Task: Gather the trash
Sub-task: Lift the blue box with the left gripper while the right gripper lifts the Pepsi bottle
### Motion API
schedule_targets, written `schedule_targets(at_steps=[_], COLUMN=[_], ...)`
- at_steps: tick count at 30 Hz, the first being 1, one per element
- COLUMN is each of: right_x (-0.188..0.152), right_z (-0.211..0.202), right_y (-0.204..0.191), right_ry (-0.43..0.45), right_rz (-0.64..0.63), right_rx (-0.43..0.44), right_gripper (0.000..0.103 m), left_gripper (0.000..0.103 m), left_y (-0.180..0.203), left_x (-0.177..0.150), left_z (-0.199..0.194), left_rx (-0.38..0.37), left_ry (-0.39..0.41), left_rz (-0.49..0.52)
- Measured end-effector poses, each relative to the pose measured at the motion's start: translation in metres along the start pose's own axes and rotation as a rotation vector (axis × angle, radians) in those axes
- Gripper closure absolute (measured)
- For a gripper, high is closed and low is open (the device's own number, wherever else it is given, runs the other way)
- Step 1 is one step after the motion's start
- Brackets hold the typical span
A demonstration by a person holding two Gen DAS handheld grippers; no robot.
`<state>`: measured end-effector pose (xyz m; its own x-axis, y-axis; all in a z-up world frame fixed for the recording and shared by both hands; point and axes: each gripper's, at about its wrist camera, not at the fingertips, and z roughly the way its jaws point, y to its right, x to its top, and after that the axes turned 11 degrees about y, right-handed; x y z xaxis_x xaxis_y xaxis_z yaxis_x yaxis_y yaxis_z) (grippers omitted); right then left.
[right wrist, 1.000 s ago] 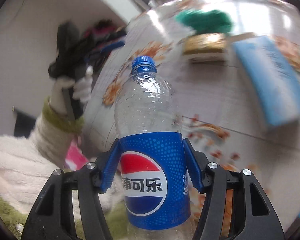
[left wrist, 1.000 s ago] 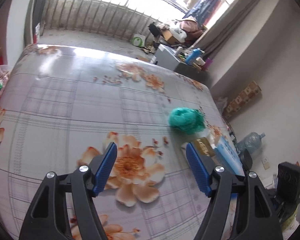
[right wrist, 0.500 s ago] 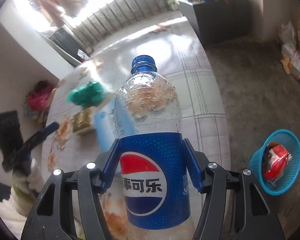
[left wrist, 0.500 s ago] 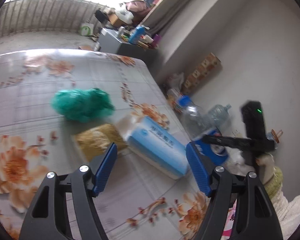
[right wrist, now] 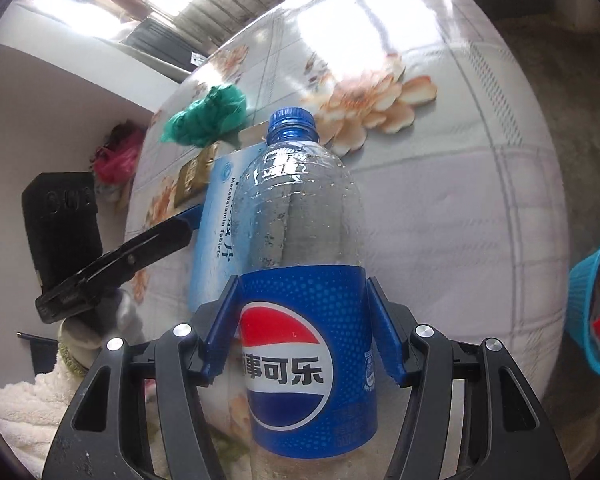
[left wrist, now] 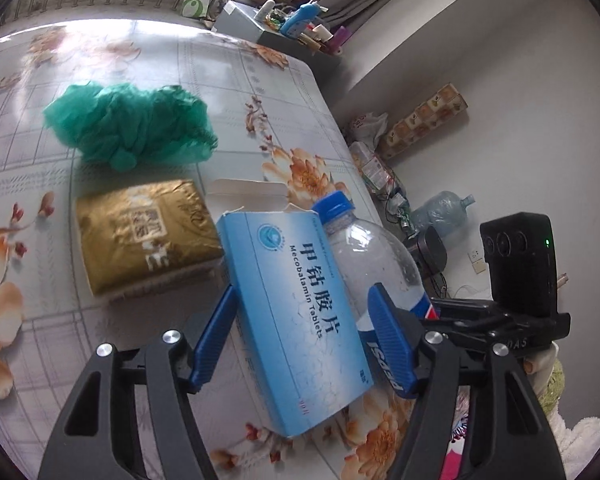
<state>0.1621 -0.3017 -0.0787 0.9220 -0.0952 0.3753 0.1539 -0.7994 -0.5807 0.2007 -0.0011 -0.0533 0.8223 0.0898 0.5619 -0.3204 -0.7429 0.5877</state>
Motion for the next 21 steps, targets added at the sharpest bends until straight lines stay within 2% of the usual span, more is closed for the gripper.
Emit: schedule_targets(at_steps=[6, 8, 10, 12, 15, 18, 21], right_x=[-0.046, -0.058, -0.060, -0.056, -0.049, -0.044, -0.042], right_z=[-0.002, -0.006, -0.014, -0.021, -0.030, -0.028, -0.022], right_y=[-0.023, -0.027, -0.027, -0.024, -0.015, -0.013, -0.014], right_ry=[-0.011, 0.019, 0.080, 0.137, 0.175, 0.199, 0.210], right_rz=[0.044, 0.056, 0.061, 0.078, 0.111, 0.108, 0.107], right_rx=[0.068, 0.063, -0.001, -0.070, -0.136, -0.221, -0.254], right_gripper=[0.046, 0.046, 0.046, 0.045, 0.043, 0.043, 0.039], left_gripper=[0.038, 0.037, 0.034, 0.027, 0.023, 0.021, 0.021], left_y=[-0.004, -0.005, 0.001, 0.009, 0.023, 0.032, 0.034], left_x=[-0.019, -0.024, -0.027, -0.027, -0.028, -0.034, -0.041], left_z=[-0.028, -0.031, -0.030, -0.026, -0.011, 0.003, 0.013], left_rx=[-0.019, -0.022, 0.027, 0.093, 0.184, 0.218, 0.233], left_ry=[-0.063, -0.097, -0.110, -0.091, -0.073, -0.073, -0.081], left_rz=[0.021, 0.025, 0.065, 0.141, 0.238, 0.285, 0.307])
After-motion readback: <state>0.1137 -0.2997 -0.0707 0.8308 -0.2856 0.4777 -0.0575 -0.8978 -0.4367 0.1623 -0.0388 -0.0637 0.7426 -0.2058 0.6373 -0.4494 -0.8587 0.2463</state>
